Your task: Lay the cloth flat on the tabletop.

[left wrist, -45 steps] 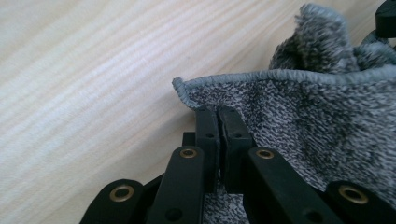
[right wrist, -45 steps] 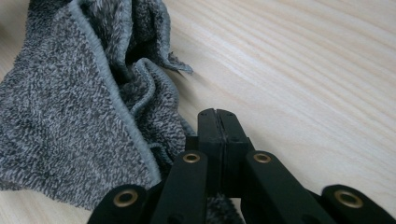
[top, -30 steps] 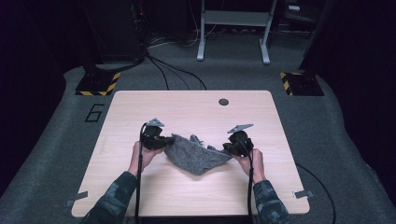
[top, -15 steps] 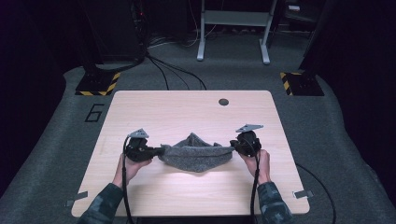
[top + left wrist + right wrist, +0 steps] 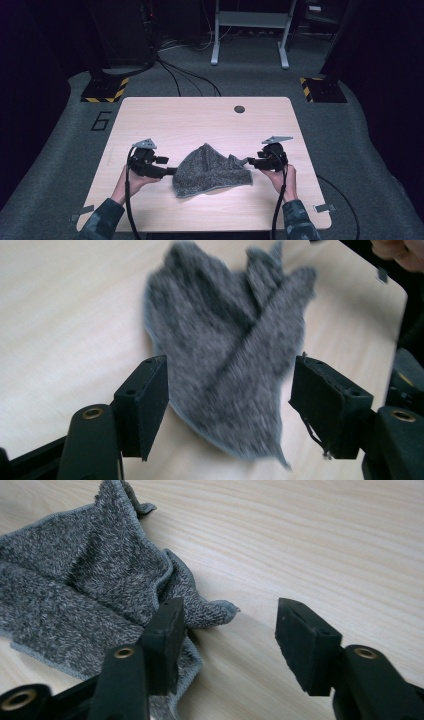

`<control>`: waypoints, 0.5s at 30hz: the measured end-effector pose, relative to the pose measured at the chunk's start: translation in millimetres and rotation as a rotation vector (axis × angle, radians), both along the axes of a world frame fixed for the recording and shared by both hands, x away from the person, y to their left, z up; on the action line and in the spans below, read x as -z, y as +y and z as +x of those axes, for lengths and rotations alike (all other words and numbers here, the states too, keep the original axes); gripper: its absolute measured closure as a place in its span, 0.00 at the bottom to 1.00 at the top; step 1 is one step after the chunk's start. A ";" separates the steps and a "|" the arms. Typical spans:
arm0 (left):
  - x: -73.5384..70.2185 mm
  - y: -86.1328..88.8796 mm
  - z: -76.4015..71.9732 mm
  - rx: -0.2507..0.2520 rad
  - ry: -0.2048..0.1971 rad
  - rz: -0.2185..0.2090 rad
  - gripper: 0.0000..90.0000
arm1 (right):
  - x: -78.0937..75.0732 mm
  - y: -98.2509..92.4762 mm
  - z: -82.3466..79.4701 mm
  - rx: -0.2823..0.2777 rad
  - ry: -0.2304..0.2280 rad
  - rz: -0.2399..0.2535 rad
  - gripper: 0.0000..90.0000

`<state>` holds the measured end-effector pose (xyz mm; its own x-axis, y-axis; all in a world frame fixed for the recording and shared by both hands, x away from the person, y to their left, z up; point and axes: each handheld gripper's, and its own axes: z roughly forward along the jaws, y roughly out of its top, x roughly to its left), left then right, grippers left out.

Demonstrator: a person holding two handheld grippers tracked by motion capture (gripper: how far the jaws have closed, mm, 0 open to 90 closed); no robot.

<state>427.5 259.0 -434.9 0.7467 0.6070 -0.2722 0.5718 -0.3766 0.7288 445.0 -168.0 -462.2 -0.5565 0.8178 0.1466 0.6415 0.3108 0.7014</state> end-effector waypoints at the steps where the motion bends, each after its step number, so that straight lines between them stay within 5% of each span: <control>1: 0.4 -4.9 7.7 -0.001 -0.002 0.006 0.35 | 2.4 0.9 0.6 0.008 0.020 0.010 0.49; 5: 21.3 -33.4 40.9 -0.040 0.024 0.048 0.34 | 9.1 8.2 3.0 0.011 0.033 0.048 0.48; 8: 37.0 -53.8 57.2 -0.040 0.027 0.098 0.36 | 3.6 25.6 -4.2 -0.034 -0.016 0.005 0.55; 12: 47.1 -69.1 62.8 -0.042 0.028 0.151 0.42 | 5.7 56.5 -2.1 -0.120 0.004 -0.093 0.63; 15: 51.2 -71.7 62.7 -0.059 0.027 0.190 0.51 | 15.4 69.3 4.9 -0.115 0.032 -0.113 0.71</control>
